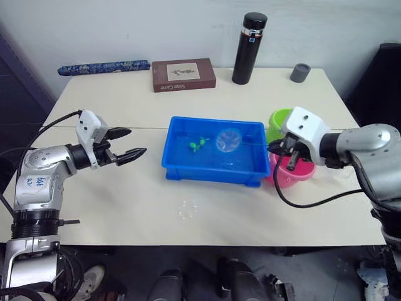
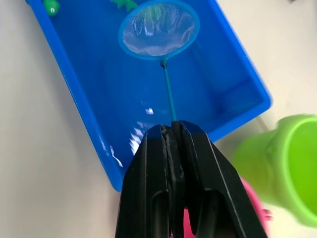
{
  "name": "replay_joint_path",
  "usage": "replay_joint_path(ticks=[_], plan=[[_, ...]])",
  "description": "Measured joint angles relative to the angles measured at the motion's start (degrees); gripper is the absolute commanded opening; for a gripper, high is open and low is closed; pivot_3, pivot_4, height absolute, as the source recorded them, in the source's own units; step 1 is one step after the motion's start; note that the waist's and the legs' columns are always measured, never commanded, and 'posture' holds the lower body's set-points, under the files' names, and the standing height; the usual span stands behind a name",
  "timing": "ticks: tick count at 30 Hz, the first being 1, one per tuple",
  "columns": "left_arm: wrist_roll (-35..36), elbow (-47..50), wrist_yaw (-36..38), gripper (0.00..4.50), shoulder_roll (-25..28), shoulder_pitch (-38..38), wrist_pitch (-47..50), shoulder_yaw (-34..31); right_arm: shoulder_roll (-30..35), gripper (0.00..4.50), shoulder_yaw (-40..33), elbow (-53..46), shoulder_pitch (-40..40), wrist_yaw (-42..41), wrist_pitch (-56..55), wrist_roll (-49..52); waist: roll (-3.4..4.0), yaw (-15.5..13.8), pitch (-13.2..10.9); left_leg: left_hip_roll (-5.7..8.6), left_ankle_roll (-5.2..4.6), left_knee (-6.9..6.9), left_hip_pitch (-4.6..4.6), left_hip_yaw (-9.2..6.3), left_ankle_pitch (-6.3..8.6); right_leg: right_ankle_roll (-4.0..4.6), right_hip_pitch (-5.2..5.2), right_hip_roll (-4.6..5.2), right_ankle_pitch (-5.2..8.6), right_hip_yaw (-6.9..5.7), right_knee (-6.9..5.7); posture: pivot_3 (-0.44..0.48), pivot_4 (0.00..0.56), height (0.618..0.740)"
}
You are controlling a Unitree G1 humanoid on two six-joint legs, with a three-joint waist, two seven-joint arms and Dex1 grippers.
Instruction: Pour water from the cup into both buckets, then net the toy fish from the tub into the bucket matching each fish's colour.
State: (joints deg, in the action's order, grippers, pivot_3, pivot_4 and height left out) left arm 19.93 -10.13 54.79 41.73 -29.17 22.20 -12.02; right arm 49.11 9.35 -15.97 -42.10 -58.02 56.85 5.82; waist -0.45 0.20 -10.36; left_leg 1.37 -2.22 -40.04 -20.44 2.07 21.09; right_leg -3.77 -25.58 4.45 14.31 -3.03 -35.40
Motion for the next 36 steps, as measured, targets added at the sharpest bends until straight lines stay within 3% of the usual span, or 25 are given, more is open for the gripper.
replay_joint_path(ticks=[11,21,36], plan=[[1.18,5.15,-2.14,4.46,0.08,2.43,2.34,-0.77,-3.13,0.0,10.32,7.31,-4.79,4.22,5.55,-0.56,0.0,-0.03,0.0,0.01,0.01,0.01,-0.03,0.02,0.0,0.02,-0.05,0.0,0.01,0.0,-0.01,0.0,0.15,0.74],[2.23,7.46,-2.77,4.46,-0.08,3.14,3.58,-0.68,-12.5,0.0,10.74,15.26,-9.0,11.42,11.2,-0.46,0.0,0.19,0.0,0.01,0.03,0.03,-0.04,0.03,0.0,0.02,-0.09,-0.01,0.01,0.0,-0.04,0.0,0.15,0.74],[2.33,7.67,-2.78,4.46,1.14,3.34,4.37,-0.68,-21.28,0.0,8.09,23.08,-10.51,19.99,6.94,-0.21,0.0,0.28,0.0,0.01,0.03,0.04,-0.05,0.03,0.0,0.02,-0.1,-0.01,0.01,-0.02,-0.03,0.0,0.15,0.74]])
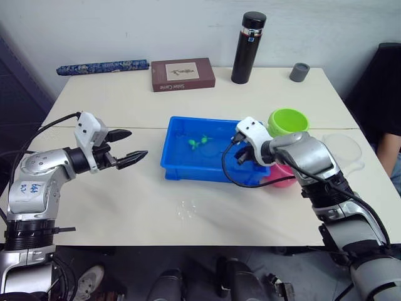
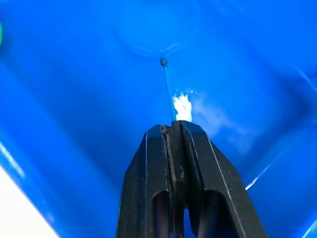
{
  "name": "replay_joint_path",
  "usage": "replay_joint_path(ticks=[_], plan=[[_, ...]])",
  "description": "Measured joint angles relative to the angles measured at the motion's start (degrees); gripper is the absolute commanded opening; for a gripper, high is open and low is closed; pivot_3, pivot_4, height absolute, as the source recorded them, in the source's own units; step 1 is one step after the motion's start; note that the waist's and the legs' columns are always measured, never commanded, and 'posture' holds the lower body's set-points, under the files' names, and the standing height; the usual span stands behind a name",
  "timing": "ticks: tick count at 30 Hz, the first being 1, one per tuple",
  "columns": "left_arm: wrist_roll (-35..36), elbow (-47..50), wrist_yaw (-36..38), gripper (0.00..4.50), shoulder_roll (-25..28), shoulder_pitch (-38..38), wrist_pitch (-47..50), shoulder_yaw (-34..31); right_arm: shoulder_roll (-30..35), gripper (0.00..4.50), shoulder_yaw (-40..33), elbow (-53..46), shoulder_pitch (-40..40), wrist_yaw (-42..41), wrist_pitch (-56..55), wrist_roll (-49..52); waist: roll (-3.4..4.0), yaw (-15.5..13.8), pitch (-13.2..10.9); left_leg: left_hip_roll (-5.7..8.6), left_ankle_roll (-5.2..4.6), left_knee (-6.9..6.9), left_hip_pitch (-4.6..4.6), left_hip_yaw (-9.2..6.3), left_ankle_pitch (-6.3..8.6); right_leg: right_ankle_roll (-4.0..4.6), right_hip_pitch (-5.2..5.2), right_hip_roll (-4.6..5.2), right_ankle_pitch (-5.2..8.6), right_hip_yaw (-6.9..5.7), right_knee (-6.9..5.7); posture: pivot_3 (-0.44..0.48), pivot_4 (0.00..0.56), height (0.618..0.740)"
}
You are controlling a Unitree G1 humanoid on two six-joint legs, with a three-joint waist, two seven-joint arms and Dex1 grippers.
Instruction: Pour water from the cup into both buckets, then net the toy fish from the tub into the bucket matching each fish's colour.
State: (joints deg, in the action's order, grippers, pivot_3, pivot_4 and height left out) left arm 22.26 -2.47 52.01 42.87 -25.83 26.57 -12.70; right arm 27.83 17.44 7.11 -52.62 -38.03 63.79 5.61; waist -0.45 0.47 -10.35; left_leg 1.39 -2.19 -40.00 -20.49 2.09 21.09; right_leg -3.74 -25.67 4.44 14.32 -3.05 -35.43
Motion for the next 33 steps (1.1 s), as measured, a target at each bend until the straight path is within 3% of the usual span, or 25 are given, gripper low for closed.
replay_joint_path(ticks=[14,22,33], plan=[[0.0,-0.26,0.09,4.46,-0.01,-0.68,-0.14,0.41,-1.1,0.0,-4.1,-1.35,0.0,1.67,-0.65,2.37,0.0,0.72,0.0,0.0,0.0,0.05,-0.03,-0.01,0.0,0.0,-0.03,0.0,0.0,0.0,0.02,0.0,0.15,0.74],[-0.02,-1.83,0.6,4.46,-0.45,-3.11,-1.32,2.03,3.43,0.0,-4.95,-8.0,2.7,0.38,0.47,4.93,0.01,0.93,0.0,-0.01,0.0,0.07,-0.04,-0.02,0.0,0.0,-0.03,0.01,0.0,0.0,0.06,0.0,0.15,0.74],[-0.23,-5.99,2.94,4.46,-1.93,-7.78,-3.58,5.0,11.26,0.0,-11.49,-18.21,7.42,-2.23,2.63,9.86,0.0,0.88,-0.01,-0.01,-0.01,0.14,-0.07,-0.02,0.01,-0.01,-0.04,0.0,0.0,-0.02,0.15,0.0,0.15,0.74]])
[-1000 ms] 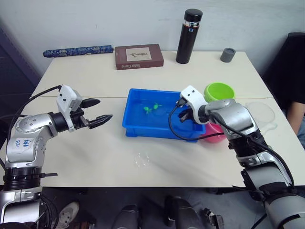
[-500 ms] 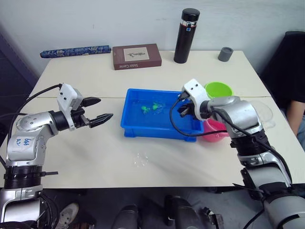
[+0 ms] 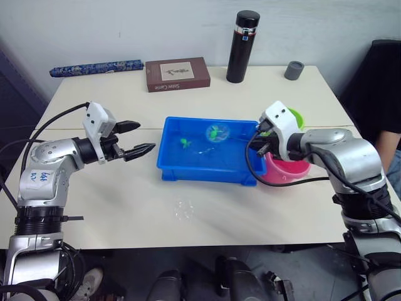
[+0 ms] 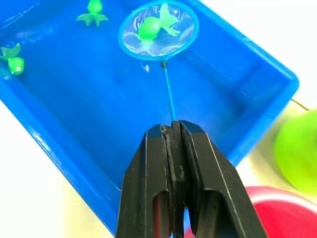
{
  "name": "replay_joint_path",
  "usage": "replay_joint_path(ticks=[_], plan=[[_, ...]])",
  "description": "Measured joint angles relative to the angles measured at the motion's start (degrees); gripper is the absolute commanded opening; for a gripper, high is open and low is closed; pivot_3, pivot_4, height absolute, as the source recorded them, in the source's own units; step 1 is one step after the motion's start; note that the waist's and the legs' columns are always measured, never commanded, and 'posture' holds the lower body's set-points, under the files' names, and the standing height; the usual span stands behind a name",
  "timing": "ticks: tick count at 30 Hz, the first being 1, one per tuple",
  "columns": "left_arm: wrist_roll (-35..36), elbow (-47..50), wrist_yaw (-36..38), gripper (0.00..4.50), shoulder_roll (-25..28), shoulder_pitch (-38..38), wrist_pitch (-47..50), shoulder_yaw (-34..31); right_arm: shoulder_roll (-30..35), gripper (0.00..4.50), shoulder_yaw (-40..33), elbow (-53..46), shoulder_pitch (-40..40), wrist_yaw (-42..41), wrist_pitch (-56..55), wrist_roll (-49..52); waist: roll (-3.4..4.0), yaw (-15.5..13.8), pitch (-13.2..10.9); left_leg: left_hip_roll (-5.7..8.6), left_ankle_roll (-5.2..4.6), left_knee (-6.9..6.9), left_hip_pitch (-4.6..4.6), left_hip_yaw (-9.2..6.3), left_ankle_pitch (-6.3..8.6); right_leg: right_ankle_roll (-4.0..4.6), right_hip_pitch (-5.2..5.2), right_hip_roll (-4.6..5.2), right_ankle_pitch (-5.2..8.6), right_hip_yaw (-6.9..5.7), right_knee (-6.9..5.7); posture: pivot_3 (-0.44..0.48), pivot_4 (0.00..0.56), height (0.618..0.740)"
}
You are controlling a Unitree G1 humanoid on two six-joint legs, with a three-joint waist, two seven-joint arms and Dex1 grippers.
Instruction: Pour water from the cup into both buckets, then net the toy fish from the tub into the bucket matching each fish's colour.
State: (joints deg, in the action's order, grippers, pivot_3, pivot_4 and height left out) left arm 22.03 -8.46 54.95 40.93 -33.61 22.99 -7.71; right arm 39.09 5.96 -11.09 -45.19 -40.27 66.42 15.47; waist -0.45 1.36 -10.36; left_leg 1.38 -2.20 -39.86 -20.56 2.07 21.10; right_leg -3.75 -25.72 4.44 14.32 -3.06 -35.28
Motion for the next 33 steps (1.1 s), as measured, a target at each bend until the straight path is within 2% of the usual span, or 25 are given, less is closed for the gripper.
replay_joint_path(ticks=[7,14,20,23,29,33], plan=[[0.08,-1.83,3.6,4.46,-1.36,-3.1,-0.54,2.69,5.96,0.0,-6.6,-4.55,2.58,-1.31,0.57,3.8,0.0,-0.21,0.0,0.0,0.0,0.02,-0.01,0.0,0.0,-0.02,0.02,0.0,-0.01,-0.01,0.12,0.0,0.15,0.74],[-0.07,-5.13,6.27,4.46,-2.91,-6.65,-2.71,4.56,11.84,0.0,-11.22,0.02,3.17,1.21,-4.71,1.66,0.0,-1.14,0.0,0.0,0.0,0.02,-0.01,0.03,0.0,-0.02,0.02,0.0,-0.01,0.0,0.16,0.0,0.15,0.74],[-1.09,-7.26,6.88,4.46,-4.35,-8.22,-4.23,6.04,14.73,0.0,-10.18,7.04,4.11,3.94,-13.37,-4.13,0.0,-1.27,0.0,0.01,-0.01,0.03,-0.03,0.04,0.0,-0.02,0.01,-0.02,-0.01,0.0,0.15,0.0,0.15,0.74],[-1.48,-8.03,7.06,4.46,-4.32,-8.36,-4.43,6.08,18.32,0.0,-8.59,8.21,7.58,3.9,-19.27,-7.82,0.0,-1.4,0.0,0.01,-0.01,0.06,-0.07,0.03,0.0,-0.03,0.01,-0.02,-0.01,-0.04,0.22,0.0,0.15,0.74],[-1.95,-8.34,7.31,4.46,-4.39,-8.43,-4.96,6.07,21.41,0.0,-6.37,7.96,14.86,3.57,-27.83,-13.63,0.0,-1.35,0.0,0.01,-0.02,0.03,-0.07,0.05,-0.01,-0.07,0.02,-0.04,-0.04,-0.03,0.21,0.0,0.15,0.74],[-2.14,-9.67,7.63,4.46,-4.91,-9.12,-5.54,6.21,22.85,0.0,-3.31,7.86,15.87,4.99,-34.7,-20.19,0.01,-1.19,0.0,0.0,0.0,0.0,-0.05,0.08,-0.02,-0.07,0.01,-0.07,-0.04,-0.01,0.18,0.0,0.15,0.74]])
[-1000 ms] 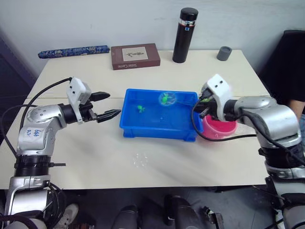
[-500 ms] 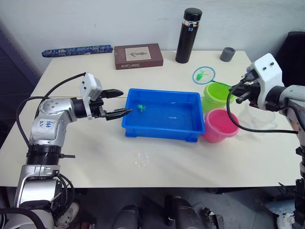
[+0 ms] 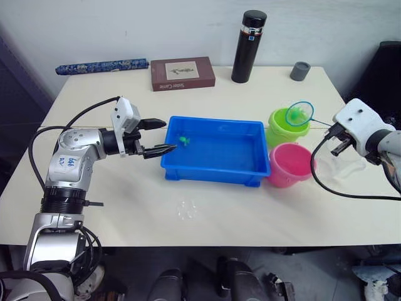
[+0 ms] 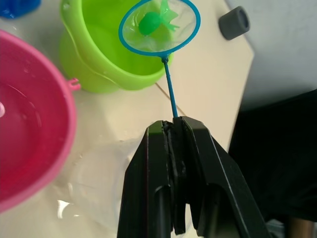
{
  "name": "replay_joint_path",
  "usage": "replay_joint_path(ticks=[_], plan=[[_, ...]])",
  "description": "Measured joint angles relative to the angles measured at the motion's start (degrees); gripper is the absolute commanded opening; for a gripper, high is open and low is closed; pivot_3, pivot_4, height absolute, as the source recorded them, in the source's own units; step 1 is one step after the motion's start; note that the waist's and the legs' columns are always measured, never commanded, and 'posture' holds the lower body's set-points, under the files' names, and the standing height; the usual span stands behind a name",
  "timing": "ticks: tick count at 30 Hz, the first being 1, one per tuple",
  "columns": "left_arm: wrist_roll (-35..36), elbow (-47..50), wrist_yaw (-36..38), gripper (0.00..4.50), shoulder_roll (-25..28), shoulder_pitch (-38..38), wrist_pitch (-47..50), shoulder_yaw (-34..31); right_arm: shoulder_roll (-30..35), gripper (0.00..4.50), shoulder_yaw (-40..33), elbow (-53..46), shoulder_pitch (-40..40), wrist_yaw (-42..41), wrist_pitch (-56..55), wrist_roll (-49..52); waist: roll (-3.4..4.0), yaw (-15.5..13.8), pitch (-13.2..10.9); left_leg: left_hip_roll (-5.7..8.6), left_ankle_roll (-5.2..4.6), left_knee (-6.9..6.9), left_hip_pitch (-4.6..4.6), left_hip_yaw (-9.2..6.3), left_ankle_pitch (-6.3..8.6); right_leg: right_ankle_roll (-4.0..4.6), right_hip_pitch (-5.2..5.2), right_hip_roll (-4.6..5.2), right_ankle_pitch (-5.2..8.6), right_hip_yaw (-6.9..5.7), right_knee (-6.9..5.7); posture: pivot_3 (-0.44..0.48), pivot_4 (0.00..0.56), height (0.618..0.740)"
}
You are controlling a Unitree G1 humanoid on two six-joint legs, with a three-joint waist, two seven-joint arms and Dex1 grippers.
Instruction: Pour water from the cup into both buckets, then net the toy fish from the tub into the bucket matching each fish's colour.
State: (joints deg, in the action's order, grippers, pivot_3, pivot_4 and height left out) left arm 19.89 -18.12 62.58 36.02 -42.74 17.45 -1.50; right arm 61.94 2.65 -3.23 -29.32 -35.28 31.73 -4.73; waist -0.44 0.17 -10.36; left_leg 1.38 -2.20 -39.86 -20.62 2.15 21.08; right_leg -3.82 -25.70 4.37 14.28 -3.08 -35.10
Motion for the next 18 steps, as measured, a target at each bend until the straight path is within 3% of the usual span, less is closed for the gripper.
replay_joint_path(ticks=[8,18], plan=[[-0.5,-2.84,0.99,4.46,-1.14,-2.01,-1.5,0.4,2.27,0.0,6.15,0.1,1.21,4.23,-13.53,-16.0,0.0,-0.19,0.0,0.01,0.01,-0.03,-0.02,0.0,0.0,0.0,0.0,-0.02,0.0,-0.02,0.01,0.0,0.15,0.74],[-1.08,-3.16,1.34,4.46,-1.15,-2.0,-1.91,0.4,3.91,0.0,5.72,0.85,4.35,4.21,-18.3,-23.45,0.0,-0.09,0.0,-0.01,0.02,-0.11,-0.03,-0.02,-0.01,-0.01,0.03,-0.05,-0.01,-0.05,-0.02,0.0,0.15,0.74]])
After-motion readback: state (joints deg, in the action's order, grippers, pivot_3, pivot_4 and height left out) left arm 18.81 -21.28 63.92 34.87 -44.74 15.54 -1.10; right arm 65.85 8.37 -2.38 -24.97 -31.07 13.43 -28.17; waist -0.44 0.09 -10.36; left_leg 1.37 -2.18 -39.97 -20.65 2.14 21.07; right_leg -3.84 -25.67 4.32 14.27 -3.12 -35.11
